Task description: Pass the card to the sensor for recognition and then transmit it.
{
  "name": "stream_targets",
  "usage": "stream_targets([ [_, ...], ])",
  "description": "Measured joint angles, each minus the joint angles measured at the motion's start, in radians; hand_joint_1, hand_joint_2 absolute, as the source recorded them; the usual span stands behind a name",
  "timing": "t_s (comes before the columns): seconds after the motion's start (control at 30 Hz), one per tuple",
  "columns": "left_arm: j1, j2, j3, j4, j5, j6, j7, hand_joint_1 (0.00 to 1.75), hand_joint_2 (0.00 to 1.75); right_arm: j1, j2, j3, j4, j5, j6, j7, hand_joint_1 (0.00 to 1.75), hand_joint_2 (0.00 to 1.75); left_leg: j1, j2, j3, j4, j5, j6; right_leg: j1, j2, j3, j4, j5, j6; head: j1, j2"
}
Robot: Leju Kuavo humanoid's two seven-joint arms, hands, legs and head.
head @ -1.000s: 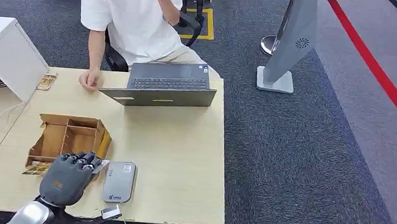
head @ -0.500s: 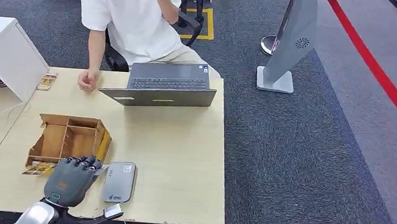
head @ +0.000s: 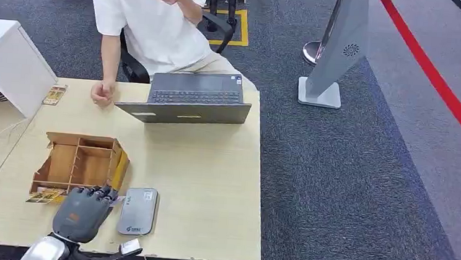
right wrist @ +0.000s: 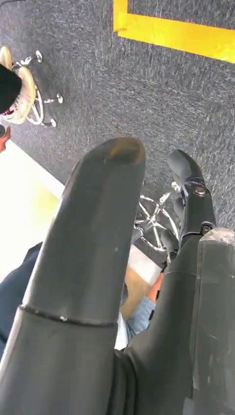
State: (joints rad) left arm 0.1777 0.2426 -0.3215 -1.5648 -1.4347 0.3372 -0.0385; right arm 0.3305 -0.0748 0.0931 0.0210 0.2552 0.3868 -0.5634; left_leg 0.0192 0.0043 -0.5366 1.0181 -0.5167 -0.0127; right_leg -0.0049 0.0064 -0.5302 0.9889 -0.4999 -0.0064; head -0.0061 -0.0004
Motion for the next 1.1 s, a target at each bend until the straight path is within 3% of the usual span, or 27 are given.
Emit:
stream_targets([
  [0.37,-0.001,0.025,-0.066,0.011,0.023,-0.016,-0.013,1.75,1.75,-0.001,-0.007,-0.021,0.0,0.011,0.008,-0.002,0.0,0.0,0.0,0.0,0.0,0.0,0.0,0.0,0.0,0.0,0.0,0.0,0.0,0.0,0.0,0.0],
  [1.1,-0.001,0.03,-0.071,0.011,0.024,-0.017,-0.013,1.75,1.75,-0.003,-0.008,-0.021,0.0,0.011,0.008,-0.002,0.0,0.0,0.0,0.0,0.0,0.0,0.0,0.0,0.0,0.0,0.0,0.0,0.0,0.0,0.0,0.0],
])
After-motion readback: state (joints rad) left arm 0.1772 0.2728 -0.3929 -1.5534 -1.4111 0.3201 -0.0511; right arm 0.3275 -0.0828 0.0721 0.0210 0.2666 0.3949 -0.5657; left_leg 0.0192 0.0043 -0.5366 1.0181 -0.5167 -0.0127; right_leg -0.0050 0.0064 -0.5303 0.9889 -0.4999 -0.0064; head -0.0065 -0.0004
